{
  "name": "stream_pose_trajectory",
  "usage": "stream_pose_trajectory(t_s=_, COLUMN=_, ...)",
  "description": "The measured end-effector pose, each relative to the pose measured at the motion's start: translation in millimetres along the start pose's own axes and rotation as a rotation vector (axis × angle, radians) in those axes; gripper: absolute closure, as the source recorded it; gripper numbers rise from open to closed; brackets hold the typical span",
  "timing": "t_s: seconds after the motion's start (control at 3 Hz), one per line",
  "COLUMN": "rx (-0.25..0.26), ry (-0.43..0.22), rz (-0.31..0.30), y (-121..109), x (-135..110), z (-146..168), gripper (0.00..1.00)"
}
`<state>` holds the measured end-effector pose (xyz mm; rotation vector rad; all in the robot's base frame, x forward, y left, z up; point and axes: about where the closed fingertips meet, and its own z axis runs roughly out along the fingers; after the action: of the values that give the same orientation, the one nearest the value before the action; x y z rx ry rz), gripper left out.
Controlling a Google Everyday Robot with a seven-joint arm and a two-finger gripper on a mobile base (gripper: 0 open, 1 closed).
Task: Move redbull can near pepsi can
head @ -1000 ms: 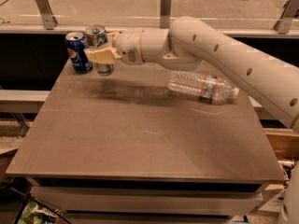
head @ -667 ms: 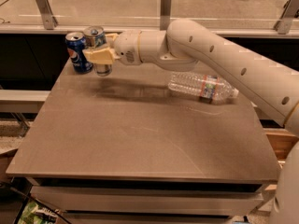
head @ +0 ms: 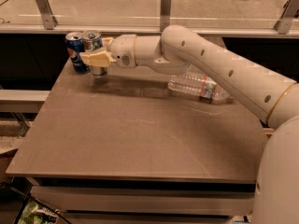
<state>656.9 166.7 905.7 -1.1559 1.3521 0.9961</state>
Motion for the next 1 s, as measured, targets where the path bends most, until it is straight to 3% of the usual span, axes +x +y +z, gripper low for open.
stream_pose_trajectory(t_s=1.0, rx=0.017, ry=0.002, rz=0.028, y=-6, x=27, z=-2, gripper=1.00)
